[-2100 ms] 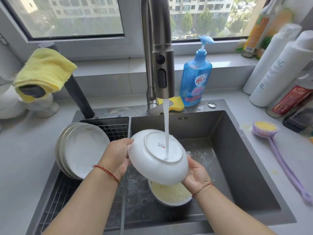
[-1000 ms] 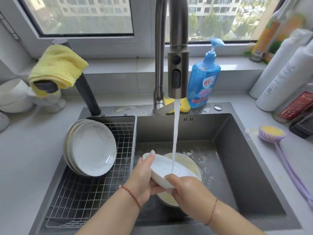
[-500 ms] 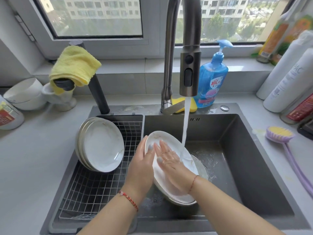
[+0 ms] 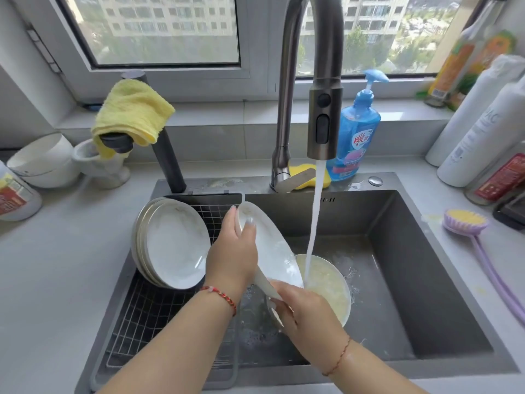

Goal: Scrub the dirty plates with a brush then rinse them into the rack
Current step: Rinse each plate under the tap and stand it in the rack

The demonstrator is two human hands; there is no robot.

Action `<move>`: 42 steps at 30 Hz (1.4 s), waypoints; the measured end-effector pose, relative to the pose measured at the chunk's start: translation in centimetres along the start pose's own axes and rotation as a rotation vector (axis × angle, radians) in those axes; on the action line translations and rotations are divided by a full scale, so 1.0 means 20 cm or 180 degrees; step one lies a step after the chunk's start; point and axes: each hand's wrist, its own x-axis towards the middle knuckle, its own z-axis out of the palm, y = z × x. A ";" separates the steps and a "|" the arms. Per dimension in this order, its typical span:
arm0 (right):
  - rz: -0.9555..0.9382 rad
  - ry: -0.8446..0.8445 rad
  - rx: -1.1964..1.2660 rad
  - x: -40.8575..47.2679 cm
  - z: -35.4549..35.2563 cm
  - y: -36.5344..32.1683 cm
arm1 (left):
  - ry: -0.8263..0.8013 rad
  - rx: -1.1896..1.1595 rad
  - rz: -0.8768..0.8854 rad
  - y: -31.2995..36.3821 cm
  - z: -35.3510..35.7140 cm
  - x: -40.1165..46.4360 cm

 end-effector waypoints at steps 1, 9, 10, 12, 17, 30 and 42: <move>-0.0148 0.0298 -0.0143 0.01 0.02 0.00 | -0.0039 0.0106 0.0068 0.02 0.00 0.00; 0.0574 0.1098 0.0962 0.07 -0.03 -0.09 | -0.0549 -0.1350 0.0023 0.02 0.00 -0.02; 0.0625 0.1122 0.0991 0.08 -0.05 -0.10 | -0.0633 -0.1499 0.0021 0.01 -0.01 -0.03; 0.0724 0.1208 0.1088 0.10 -0.07 -0.13 | -0.0803 -0.1645 0.0073 -0.02 -0.02 -0.04; 0.0750 0.1237 0.1408 0.14 -0.09 -0.22 | -0.0879 -0.1839 0.0236 -0.08 -0.10 -0.04; 0.0633 0.0603 0.2067 0.43 0.18 -0.48 | 0.0060 -0.1783 0.0350 -0.31 -0.48 0.00; 0.1378 0.0056 0.1292 0.65 0.55 -0.47 | 0.0368 -0.1673 -0.0065 -0.50 -0.64 0.18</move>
